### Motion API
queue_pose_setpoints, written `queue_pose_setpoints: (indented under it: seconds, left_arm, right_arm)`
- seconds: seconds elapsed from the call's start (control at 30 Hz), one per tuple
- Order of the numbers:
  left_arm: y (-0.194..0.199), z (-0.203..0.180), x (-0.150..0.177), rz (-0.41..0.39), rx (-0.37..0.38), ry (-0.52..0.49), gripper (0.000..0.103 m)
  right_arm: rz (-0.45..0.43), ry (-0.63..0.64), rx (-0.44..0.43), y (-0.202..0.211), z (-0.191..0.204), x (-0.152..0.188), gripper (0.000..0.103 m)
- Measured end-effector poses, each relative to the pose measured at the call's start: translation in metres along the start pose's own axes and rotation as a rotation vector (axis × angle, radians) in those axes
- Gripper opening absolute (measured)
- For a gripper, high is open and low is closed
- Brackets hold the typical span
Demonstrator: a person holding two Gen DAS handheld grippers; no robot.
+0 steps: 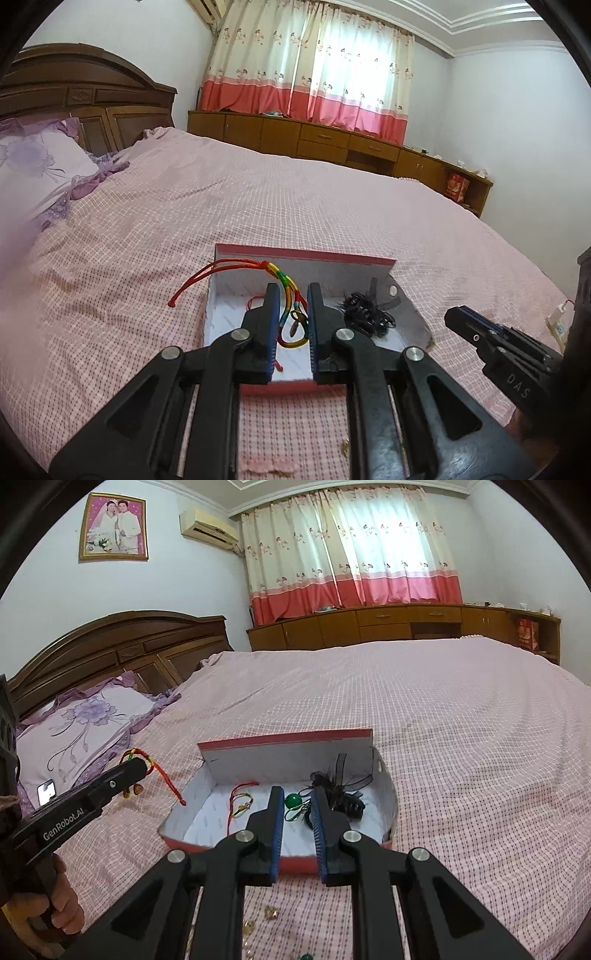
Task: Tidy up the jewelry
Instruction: 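Carry the bracelet and green-bead earring over the open shoebox, then open left tool to drop the bracelet while right tool releases the earring into the box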
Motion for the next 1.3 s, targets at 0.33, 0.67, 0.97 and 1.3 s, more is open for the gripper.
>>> queue_pose_setpoints:
  seconds: [0.33,0.67,0.97,1.3]
  left_arm:
    - [-0.034,0.018,-0.001,0.004,-0.018,0.012,0.006]
    - [-0.066,0.026,0.007,0.023,-0.067,-0.030,0.006]
    - [-0.091,0.042,0.021,0.059,-0.082,0.007,0.006]
    - [-0.101,0.045,0.024,0.084,-0.091,0.007,0.005]
  right_arm:
    - [0.006,-0.009,0.033,-0.038,-0.006,-0.008,0.017]
    - [0.055,-0.013,0.078,-0.082,-0.014,-0.001,0.017]
    - [0.073,-0.014,0.113,-0.108,-0.017,0.007,0.017]
    - [0.080,-0.004,0.124,-0.124,-0.015,0.014,0.017]
Point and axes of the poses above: each gripper's, at about its wrist camera, not at the fingertips, and y roughly against the way its jaws point, z to its left, x to its underside, the point moved 1 cm from there along -y, roughly the way its jaws point, and after that the axes turned 15 degrees about x, right-handed, at the moved point
